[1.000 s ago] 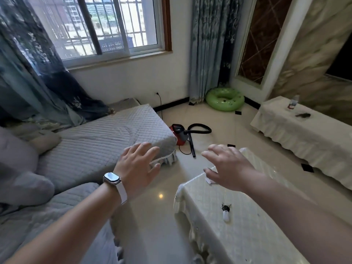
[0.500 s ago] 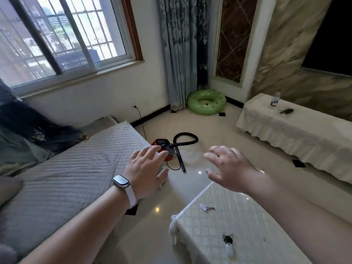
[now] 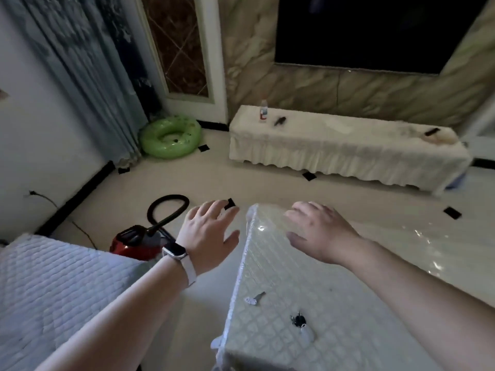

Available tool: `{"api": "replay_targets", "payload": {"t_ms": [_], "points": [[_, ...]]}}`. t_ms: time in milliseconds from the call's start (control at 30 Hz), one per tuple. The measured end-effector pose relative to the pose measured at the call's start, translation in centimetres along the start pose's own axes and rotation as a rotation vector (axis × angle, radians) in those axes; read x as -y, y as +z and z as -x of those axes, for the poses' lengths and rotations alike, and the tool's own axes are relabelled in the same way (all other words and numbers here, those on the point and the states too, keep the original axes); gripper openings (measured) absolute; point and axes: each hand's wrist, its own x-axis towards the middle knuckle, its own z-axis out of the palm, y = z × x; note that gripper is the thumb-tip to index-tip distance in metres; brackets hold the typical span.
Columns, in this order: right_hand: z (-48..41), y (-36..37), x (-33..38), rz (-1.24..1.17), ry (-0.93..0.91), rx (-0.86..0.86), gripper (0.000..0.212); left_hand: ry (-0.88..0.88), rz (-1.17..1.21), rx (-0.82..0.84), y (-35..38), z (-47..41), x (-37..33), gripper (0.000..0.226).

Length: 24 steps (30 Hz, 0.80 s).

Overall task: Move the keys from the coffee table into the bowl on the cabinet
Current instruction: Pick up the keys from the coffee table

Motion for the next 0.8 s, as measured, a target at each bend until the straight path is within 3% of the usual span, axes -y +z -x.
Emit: {"api": "replay_targets", "payload": {"t_ms": [367,600,800], "points": [[-0.6,6.6,1.8,-0.138,0.315,0.068,0.048,0.233,0.187,0.205,9.2,-5.4,3.9,0.051],[2.3,13.8,-0.6,-0.256,0.435,0.203,0.048,0.181,0.228,0.449,16.7,-4.8,1.8,0.051],[3.2,24.0,-4.6,-0.345,0.499,0.354,0.049,0.121,0.186,0.690,28.0,-3.3,1.2,0.049]]}}
